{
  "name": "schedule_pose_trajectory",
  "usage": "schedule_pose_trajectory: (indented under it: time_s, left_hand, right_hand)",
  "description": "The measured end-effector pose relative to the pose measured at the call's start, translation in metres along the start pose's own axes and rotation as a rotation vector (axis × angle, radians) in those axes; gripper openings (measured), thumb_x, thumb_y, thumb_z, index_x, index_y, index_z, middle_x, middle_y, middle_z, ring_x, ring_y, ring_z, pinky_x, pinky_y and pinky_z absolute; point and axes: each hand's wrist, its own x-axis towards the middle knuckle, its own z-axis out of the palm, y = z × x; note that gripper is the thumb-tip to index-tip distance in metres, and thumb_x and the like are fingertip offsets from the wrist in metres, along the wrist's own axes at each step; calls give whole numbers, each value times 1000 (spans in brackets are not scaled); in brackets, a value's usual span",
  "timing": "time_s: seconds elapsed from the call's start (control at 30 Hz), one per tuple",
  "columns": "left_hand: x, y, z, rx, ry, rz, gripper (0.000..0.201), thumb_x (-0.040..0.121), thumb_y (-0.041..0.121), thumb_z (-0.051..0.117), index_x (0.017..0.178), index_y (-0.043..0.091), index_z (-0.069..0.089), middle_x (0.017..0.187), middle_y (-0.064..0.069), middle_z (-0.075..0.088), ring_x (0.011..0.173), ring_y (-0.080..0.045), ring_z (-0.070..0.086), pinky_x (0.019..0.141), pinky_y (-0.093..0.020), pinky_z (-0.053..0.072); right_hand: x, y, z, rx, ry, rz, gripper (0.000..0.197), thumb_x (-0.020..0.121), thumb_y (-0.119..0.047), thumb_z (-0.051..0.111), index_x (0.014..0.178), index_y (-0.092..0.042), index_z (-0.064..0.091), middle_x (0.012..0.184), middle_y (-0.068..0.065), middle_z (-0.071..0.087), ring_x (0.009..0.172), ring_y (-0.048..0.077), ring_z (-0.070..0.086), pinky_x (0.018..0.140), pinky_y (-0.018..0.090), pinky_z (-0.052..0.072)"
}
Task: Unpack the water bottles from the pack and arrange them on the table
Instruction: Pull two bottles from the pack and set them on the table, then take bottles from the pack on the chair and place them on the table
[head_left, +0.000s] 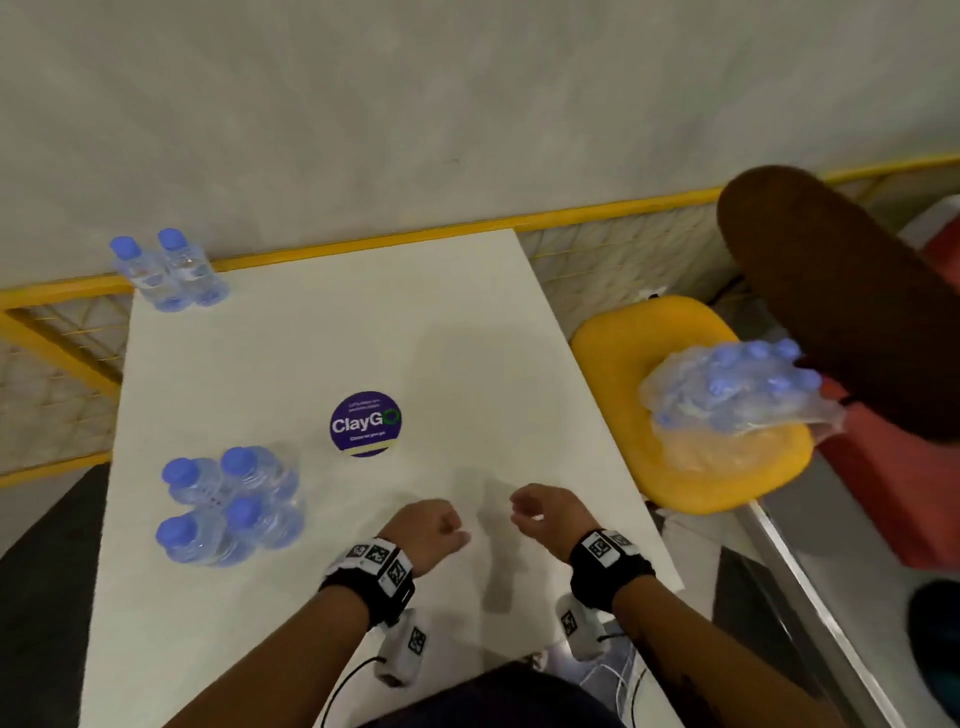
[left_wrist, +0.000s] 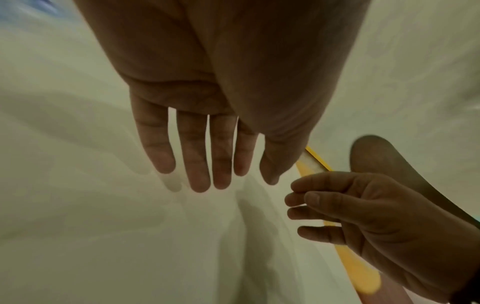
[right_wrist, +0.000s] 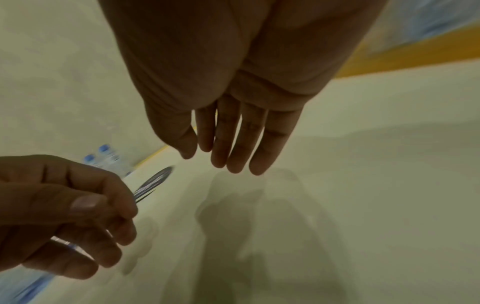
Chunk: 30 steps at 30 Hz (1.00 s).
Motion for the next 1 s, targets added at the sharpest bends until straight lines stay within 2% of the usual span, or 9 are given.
schedule_pose_trajectory:
  time_s: [0.23,0.33,0.43,0.57,0.67,0.73,0.8,0.9,1.0]
  left_hand:
    - [72,181,60,11,-120,247,30,86,47,72,106,24,70,105,5,73,96,-13,68,88,-31,55]
    - [94,256,98,-56,-173,324,44,84,44,72,125,27,66,120,5,70,109,-16,67,97,-32,52]
    - [116,316,134,-89,-253,357,73,83,48,66,150,38,38,143,4,58,125,-19,59,105,-41,49]
    - [142,368,164,-238,-175,293,95,79,45,65,152,53,5,150,6,43,125,-24,53,104,-46,49]
    - [171,395,172,-307,-7,158,64,84,41,64,144,26,46,133,-5,63,113,-29,64,93,-41,55]
    - [182,401,168,-378,109,53,36,88,38,61,108,10,69,95,-12,72,83,-35,68,65,-34,54]
    - [184,402,161,-411,154,28,33,94,36,59,78,8,63,69,-7,62,64,-30,58,53,-29,41]
    - [187,405,151,-405,179,-20,34,98,33,55,66,19,53,67,-4,57,69,-27,57,63,-32,44]
    - [206,402,150,-338,196,-54,32,98,41,53,89,14,68,89,-11,68,82,-31,64,75,-35,51]
  right_hand:
    - [-66,153,-126,101,340,314,11,84,-26,69,95,-26,67,92,-5,68,83,16,63,76,28,50]
    - [-74,193,-176,193,461,392,30,88,-22,69,117,-17,62,110,-3,66,97,18,66,82,34,55]
    - [-62,221,-218,237,535,425,48,89,-23,69,133,-19,50,130,-1,57,113,20,61,89,41,54]
    - [-31,240,-255,269,578,402,61,86,-22,73,138,-17,43,136,3,53,118,22,57,89,36,50]
    - [-4,259,-271,325,578,378,66,79,-24,78,135,-22,45,126,-1,60,113,17,60,90,33,49]
    - [13,265,-272,325,575,403,67,72,-34,80,131,-28,50,124,-3,62,110,17,62,91,32,52]
    - [24,269,-269,312,533,385,65,68,-45,78,126,-39,49,122,-10,61,110,14,62,85,18,48]
    - [32,269,-265,302,495,375,71,66,-51,78,129,-37,47,115,-20,56,108,9,58,77,5,42]
    - [34,272,-268,258,573,292,75,62,-48,83,126,-44,45,124,-19,55,111,6,55,96,31,51]
